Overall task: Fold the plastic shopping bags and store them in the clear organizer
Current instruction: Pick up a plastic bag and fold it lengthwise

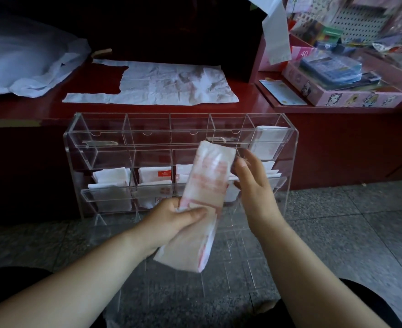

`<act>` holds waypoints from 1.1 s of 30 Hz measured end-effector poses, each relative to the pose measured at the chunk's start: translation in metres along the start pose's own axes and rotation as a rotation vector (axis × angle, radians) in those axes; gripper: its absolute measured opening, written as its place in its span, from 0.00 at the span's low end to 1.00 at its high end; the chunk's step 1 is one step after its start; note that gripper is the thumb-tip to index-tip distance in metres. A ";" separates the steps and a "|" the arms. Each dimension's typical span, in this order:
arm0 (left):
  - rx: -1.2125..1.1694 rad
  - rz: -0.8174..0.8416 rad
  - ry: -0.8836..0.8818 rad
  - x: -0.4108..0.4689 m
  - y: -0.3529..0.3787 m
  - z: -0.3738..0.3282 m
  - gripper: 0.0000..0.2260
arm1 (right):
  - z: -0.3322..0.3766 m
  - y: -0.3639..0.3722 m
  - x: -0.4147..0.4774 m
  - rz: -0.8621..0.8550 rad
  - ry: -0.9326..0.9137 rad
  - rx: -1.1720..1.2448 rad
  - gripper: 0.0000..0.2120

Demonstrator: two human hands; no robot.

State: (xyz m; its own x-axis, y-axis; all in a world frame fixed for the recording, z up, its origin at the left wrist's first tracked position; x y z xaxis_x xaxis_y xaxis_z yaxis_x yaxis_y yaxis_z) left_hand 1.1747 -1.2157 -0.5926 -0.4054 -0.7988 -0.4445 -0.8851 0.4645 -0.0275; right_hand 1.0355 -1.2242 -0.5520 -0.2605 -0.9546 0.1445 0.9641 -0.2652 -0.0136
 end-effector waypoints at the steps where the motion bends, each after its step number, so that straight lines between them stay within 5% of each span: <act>1: -0.038 -0.046 -0.007 0.001 -0.007 -0.001 0.06 | 0.009 -0.007 -0.005 -0.072 -0.109 -0.108 0.13; 3: -0.143 -0.116 -0.007 0.002 -0.021 -0.006 0.07 | 0.029 -0.003 -0.019 -0.062 -0.406 -0.370 0.17; 7: -0.285 -0.199 0.039 0.003 -0.041 -0.011 0.06 | 0.030 0.048 -0.050 0.275 -0.856 -0.793 0.23; 11: -0.342 -0.190 0.062 -0.001 -0.044 -0.010 0.07 | 0.031 0.065 -0.060 0.275 -1.043 -0.792 0.18; 20: -0.529 -0.030 -0.015 0.003 -0.037 -0.011 0.11 | 0.031 0.066 -0.068 0.289 -1.080 -0.618 0.12; 31: -0.552 -0.035 0.030 0.001 -0.038 -0.013 0.09 | 0.036 0.064 -0.064 0.210 -1.044 -0.783 0.04; 33: -0.548 -0.001 0.049 -0.001 -0.035 -0.016 0.08 | 0.037 0.060 -0.062 0.171 -1.032 -0.770 0.10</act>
State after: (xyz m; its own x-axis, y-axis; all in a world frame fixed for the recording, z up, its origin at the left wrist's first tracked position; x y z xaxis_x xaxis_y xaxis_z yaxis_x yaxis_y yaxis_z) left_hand 1.2021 -1.2372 -0.5774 -0.4031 -0.8220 -0.4022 -0.8696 0.2071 0.4481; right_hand 1.1112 -1.1760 -0.5252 0.3539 -0.5305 0.7703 0.6146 -0.4890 -0.6191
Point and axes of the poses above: each hand's wrist, its own x-axis towards the middle knuckle, its own y-axis out of the palm, z = x × y, the point moved 9 cm from there along x, towards the middle knuckle, and after that the axes turned 8 degrees about -y, right-handed, at the moved point
